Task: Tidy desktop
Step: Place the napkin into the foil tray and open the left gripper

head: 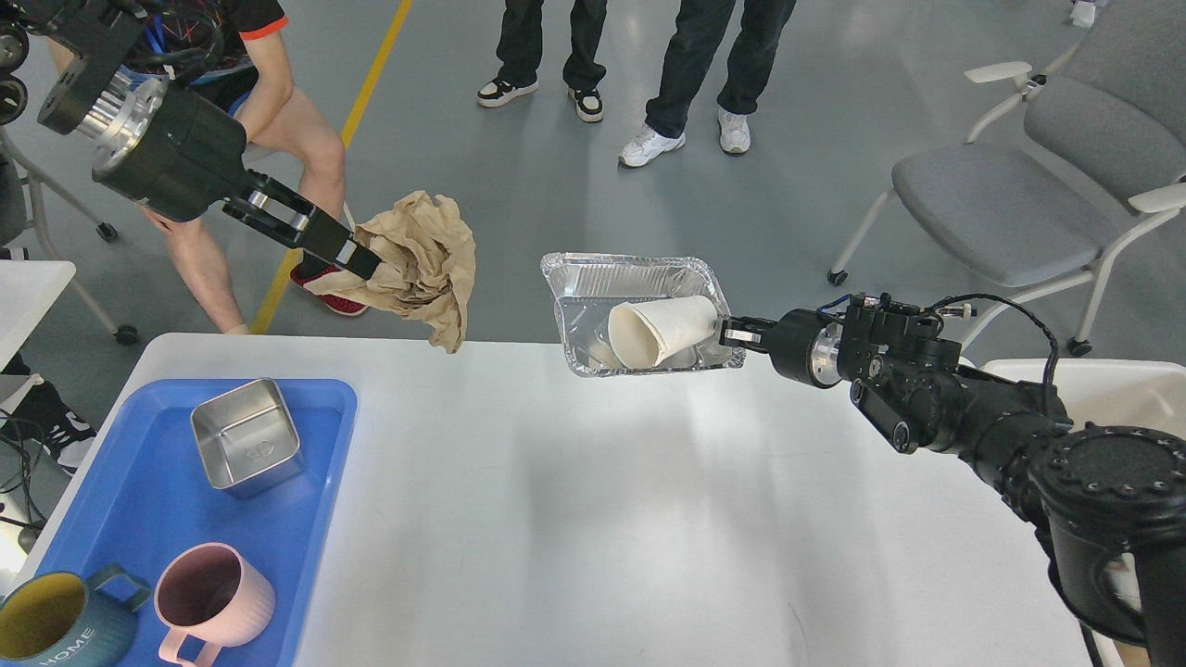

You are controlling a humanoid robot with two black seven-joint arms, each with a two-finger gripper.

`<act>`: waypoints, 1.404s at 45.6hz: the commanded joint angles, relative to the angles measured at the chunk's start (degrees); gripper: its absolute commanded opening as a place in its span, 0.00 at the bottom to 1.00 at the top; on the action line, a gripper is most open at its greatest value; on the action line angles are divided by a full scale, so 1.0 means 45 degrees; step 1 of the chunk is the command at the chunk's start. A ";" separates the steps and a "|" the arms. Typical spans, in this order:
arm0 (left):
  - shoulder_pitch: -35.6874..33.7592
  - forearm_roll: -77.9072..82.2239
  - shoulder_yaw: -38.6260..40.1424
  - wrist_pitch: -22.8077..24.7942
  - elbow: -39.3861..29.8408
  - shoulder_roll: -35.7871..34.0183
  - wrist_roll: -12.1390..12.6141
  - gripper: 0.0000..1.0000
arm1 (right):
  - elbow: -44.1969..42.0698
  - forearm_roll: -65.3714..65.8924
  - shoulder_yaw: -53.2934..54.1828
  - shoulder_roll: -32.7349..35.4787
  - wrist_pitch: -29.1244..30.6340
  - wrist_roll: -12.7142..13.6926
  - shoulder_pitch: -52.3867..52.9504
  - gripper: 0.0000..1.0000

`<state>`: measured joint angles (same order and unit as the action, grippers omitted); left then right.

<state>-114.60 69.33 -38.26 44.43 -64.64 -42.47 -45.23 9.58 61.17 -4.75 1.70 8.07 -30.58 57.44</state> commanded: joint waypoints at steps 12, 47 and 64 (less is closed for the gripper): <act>-0.0861 -0.0055 0.0339 0.0068 -0.0031 0.0122 0.0012 0.00 | 0.0020 0.0000 0.0000 0.0051 0.0024 -0.0020 -0.0049 0.00; -0.0044 -0.0211 0.1120 -0.1240 0.2173 0.2601 0.0187 0.00 | 0.0040 -0.0019 0.0000 -0.0242 0.0024 -0.0020 0.0088 0.00; 0.2359 -0.0601 0.2213 -0.1944 0.6041 0.5530 0.0383 0.00 | 0.0040 -0.0117 0.0000 -0.0202 0.0024 -0.0020 0.0088 0.00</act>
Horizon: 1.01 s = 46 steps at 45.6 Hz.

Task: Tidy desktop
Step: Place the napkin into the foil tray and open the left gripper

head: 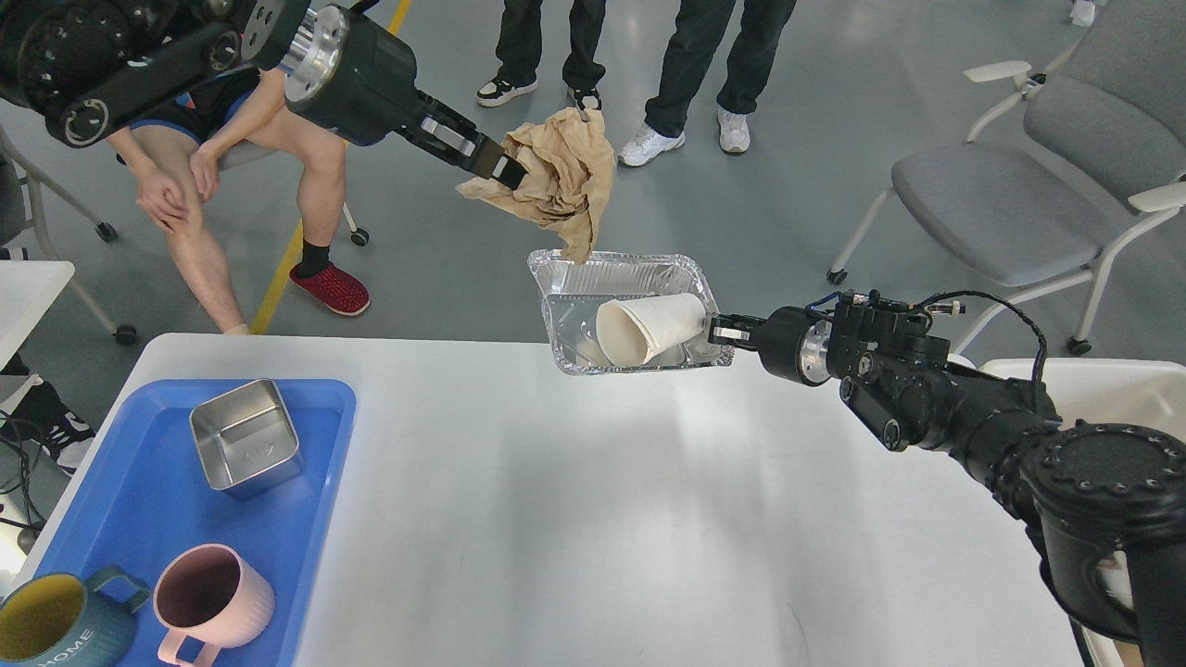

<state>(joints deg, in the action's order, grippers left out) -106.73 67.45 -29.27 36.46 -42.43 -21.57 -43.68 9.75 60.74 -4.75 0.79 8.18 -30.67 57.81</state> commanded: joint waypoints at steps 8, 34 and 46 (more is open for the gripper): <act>0.1412 -0.0438 0.0235 -0.0270 0.2279 0.1980 0.0058 0.00 | 0.0001 -0.0022 0.0000 0.0019 0.0000 -0.0001 0.0024 0.00; 0.3542 -0.0594 0.0059 -0.0699 0.4956 0.4130 0.0175 0.00 | -0.0019 -0.0158 0.0000 0.0136 0.0019 -0.0001 0.0025 0.00; 0.3640 -0.0535 0.0039 -0.0680 0.5151 0.4110 0.0175 0.06 | -0.0019 -0.0178 0.0000 0.0117 0.0019 -0.0001 0.0025 0.00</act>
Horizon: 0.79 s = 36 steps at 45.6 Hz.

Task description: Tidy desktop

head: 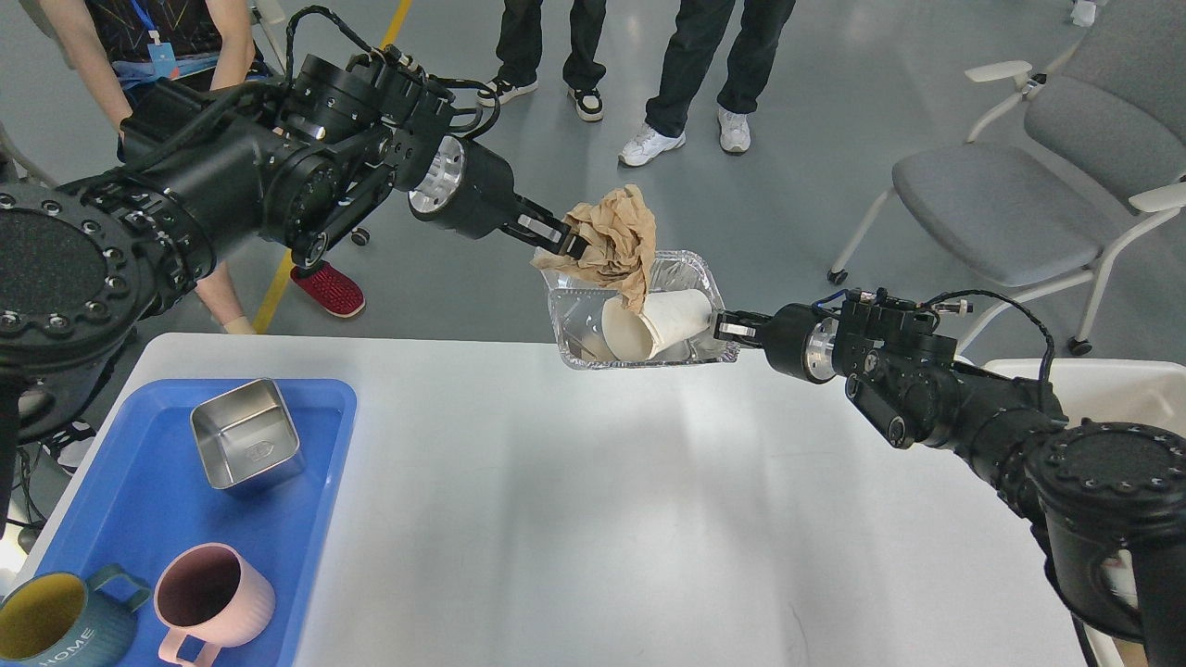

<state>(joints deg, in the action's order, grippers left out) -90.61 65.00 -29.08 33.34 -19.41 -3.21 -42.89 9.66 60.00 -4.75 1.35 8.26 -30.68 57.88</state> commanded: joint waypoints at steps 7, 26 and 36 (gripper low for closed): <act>0.0193 -0.0010 -0.0003 0.0033 0.0056 0.0029 0.0332 0.27 | 0.0001 -0.0013 0.0000 -0.0007 0.0001 0.0001 0.0028 0.00; 0.0174 -0.0089 0.0133 0.0170 0.0056 0.0029 0.0372 0.65 | 0.0001 -0.0013 0.0000 -0.0007 0.0001 0.0001 0.0028 0.00; 0.0057 -0.0108 0.0212 0.0072 0.0056 -0.0010 0.0372 0.71 | 0.0001 -0.0013 0.0000 -0.0007 0.0001 0.0001 -0.0011 0.00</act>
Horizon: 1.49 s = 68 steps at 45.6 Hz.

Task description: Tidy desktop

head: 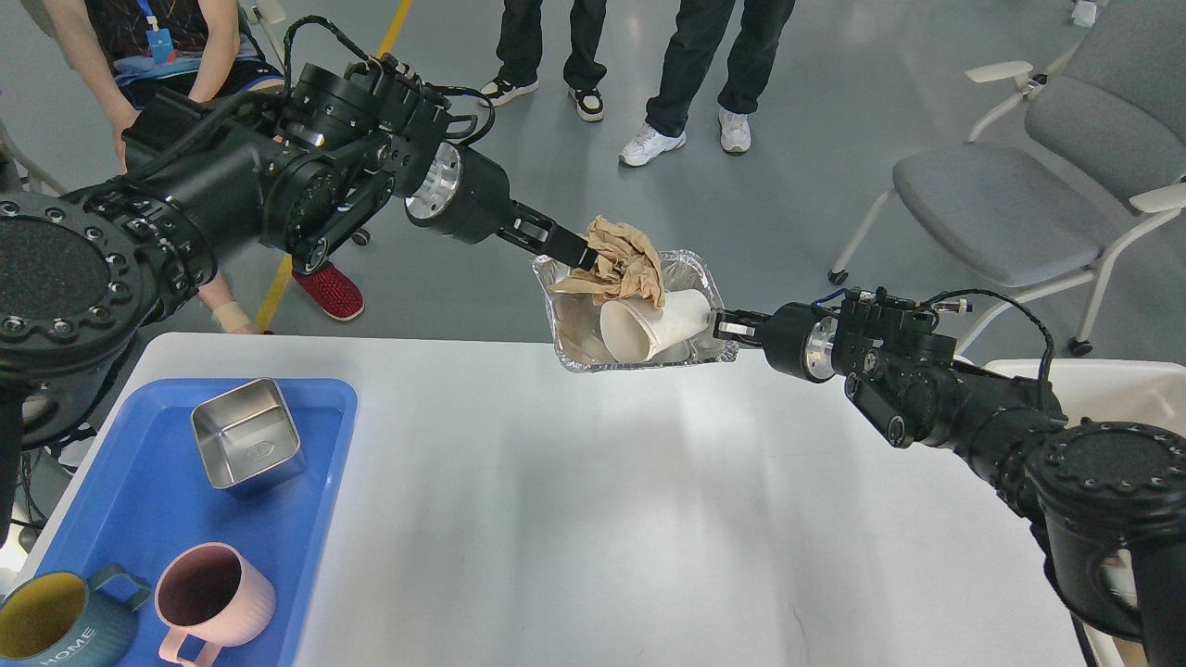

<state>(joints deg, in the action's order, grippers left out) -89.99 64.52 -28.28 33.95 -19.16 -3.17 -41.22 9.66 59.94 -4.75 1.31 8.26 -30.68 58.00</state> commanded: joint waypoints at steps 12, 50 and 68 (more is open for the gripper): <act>-0.0295 -0.0842 0.0015 -0.0162 0.0097 -0.0175 0.0019 0.72 | -0.0038 -0.0156 0.0000 0.0041 0.0001 0.0000 -0.0114 0.00; 0.4664 -1.0744 0.5146 -0.4320 0.4667 -0.0136 0.2909 0.71 | -0.0038 -0.0195 0.0039 0.0158 -0.0019 0.0000 -0.0348 0.00; 0.7673 -1.1389 1.2925 -0.3268 0.3965 0.0079 0.1134 0.72 | -0.0019 -0.1309 0.0293 0.0686 0.0001 0.0000 -0.1052 0.01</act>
<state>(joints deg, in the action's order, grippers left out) -58.88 13.37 26.91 15.07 0.44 -2.99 -31.24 9.49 54.92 -3.43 3.66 8.20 -30.67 54.37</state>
